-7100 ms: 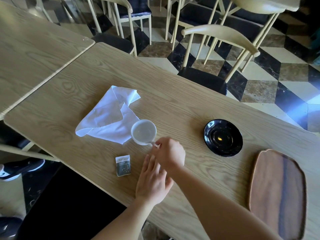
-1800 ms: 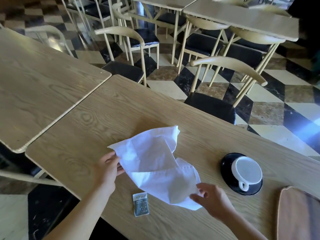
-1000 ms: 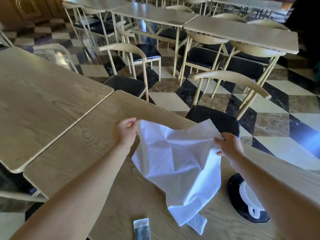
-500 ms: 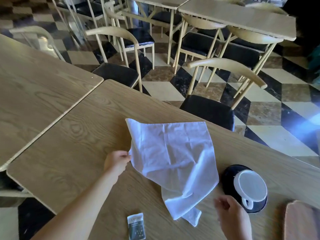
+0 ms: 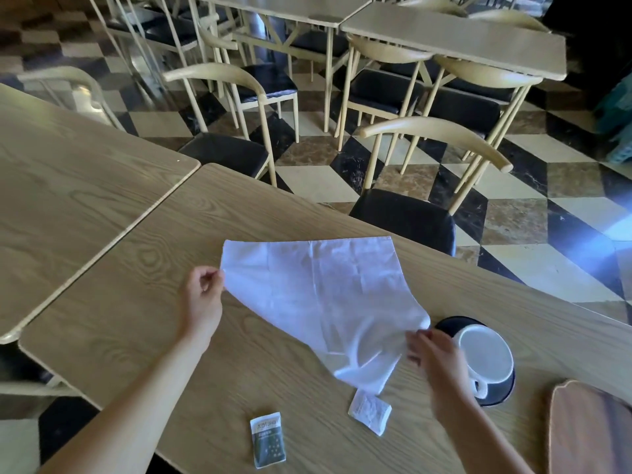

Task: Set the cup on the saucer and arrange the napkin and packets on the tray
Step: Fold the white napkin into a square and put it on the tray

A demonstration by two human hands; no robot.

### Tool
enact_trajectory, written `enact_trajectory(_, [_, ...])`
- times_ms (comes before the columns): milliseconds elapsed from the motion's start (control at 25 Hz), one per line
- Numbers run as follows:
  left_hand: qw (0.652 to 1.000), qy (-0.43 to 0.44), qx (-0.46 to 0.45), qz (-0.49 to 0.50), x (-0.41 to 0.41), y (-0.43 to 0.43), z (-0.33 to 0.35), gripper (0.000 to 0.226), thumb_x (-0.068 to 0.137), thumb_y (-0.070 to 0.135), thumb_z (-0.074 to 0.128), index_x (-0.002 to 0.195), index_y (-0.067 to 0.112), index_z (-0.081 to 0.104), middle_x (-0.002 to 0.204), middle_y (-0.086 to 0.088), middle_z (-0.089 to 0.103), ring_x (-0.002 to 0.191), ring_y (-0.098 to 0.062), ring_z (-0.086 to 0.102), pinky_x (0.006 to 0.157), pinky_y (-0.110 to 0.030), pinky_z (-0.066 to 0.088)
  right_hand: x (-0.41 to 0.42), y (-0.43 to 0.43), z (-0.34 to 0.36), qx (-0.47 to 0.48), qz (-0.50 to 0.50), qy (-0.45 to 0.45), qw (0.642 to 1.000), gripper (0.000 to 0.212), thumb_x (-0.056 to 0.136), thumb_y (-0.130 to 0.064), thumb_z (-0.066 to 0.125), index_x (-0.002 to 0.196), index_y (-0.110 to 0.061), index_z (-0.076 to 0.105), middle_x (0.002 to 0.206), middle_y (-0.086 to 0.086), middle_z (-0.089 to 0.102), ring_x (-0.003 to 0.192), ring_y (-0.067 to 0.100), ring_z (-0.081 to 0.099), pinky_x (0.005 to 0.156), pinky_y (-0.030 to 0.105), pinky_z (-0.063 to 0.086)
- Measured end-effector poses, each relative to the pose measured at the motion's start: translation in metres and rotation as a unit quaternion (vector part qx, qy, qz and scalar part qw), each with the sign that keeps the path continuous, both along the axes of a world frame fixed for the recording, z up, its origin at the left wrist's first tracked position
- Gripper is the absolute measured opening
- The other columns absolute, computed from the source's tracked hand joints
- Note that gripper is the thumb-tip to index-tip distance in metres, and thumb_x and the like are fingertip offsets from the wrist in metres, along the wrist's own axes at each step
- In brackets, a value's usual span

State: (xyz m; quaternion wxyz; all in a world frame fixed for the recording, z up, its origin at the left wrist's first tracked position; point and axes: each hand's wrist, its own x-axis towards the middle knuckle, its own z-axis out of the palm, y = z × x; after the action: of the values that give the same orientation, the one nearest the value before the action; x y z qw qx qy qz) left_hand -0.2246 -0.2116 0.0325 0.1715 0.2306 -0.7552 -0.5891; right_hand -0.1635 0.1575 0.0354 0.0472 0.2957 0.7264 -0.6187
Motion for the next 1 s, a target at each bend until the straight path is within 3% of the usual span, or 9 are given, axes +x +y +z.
enact_trajectory(120, [0.995,0.042,-0.071,0.061,-0.008,-0.014,0.015,0.003,0.095,0.009,0.058,0.096,0.01,0.056,0.088,-0.01,0.06,0.079,-0.02,0.055,0.069,-0.027,0.047,-0.024,0.015,0.027,-0.214,-0.037,0.082,0.973,0.014,0.08,-0.021,0.07,0.067,-0.017,0.069,0.08,0.009,0.071,0.079,0.019,0.072,0.074,0.033,0.059])
enact_trajectory(200, [0.997,-0.038,0.0,0.071,-0.014,-0.018,0.013,0.008,0.096,0.019,0.058,0.096,0.011,0.056,0.091,-0.011,0.058,0.085,-0.021,0.054,0.073,-0.036,0.046,-0.036,0.015,0.027,-0.268,-0.01,0.06,0.962,0.009,0.088,-0.023,0.068,0.082,-0.017,0.071,0.096,0.011,0.074,0.093,0.024,0.071,0.085,0.037,0.055])
enact_trajectory(360, [0.959,-0.226,0.173,0.007,0.009,-0.022,-0.01,0.023,0.096,0.035,0.054,0.111,0.017,0.057,0.099,-0.009,0.06,0.085,-0.024,0.057,0.077,-0.039,0.043,-0.029,0.006,0.0,-0.228,0.045,-0.012,0.973,0.039,0.086,-0.012,0.066,0.119,0.006,0.055,0.106,0.017,0.068,0.09,0.031,0.063,0.088,0.04,0.046])
enact_trajectory(400, [0.953,-0.249,0.173,0.014,0.021,-0.023,-0.017,0.038,0.095,0.029,0.057,0.129,0.015,0.05,0.104,-0.009,0.062,0.087,-0.024,0.059,0.079,-0.038,0.044,-0.024,0.007,-0.008,-0.204,0.062,-0.011,0.977,0.043,0.083,-0.006,0.065,0.119,0.011,0.049,0.102,-0.004,0.05,0.083,0.034,0.057,0.091,0.044,0.047])
enact_trajectory(440, [0.95,-0.269,0.159,0.018,0.035,-0.025,-0.025,0.055,0.091,0.022,0.061,0.141,0.012,0.04,0.105,-0.009,0.063,0.087,-0.024,0.061,0.079,-0.038,0.046,-0.018,0.006,-0.012,-0.158,0.077,-0.012,0.984,0.034,0.083,0.0,0.063,0.113,0.01,0.051,0.117,0.041,0.045,0.081,0.037,0.053,0.095,0.05,0.047])
enact_trajectory(480, [0.947,-0.296,0.121,0.016,0.047,-0.026,-0.033,0.065,0.087,0.016,0.064,0.145,0.01,0.036,0.101,-0.008,0.065,0.084,-0.023,0.062,0.078,-0.038,0.049,-0.013,0.006,-0.017,-0.106,0.091,-0.023,0.99,0.023,0.083,0.005,0.059,0.106,0.004,0.06,0.09,0.019,0.066,0.08,0.033,0.053,0.091,0.052,0.049])
enact_trajectory(640, [0.933,-0.352,-0.007,-0.074,0.076,-0.021,-0.043,0.032,0.072,0.024,0.078,0.1,0.015,0.065,0.074,-0.006,0.068,0.069,-0.023,0.063,0.069,-0.034,0.051,-0.003,-0.009,-0.026,-0.001,0.149,-0.076,0.986,0.019,0.084,0.003,0.06,0.075,-0.01,0.072,0.07,0.006,0.06,0.065,0.017,0.051,0.064,0.035,0.044])
enact_trajectory(760, [0.935,-0.324,-0.038,-0.137,0.08,-0.009,-0.037,0.025,0.078,0.025,0.078,0.066,0.006,0.066,0.057,0.0,0.055,0.056,-0.017,0.049,0.058,-0.03,0.033,-0.011,-0.018,-0.02,-0.029,0.122,-0.082,0.989,0.007,0.086,-0.004,0.069,0.081,0.0,0.07,0.073,0.013,0.064,0.062,0.021,0.058,0.062,0.035,0.05])
enact_trajectory(1000, [0.983,-0.167,0.026,-0.066,0.083,-0.001,-0.009,0.012,0.088,0.012,0.07,0.077,0.006,0.068,0.072,-0.004,0.066,0.069,-0.013,0.057,0.065,-0.027,0.041,-0.017,-0.011,0.005,-0.283,0.017,-0.022,0.959,0.018,0.083,-0.01,0.069,0.1,-0.001,0.071,0.093,0.015,0.076,0.079,0.026,0.072,0.07,0.038,0.059])
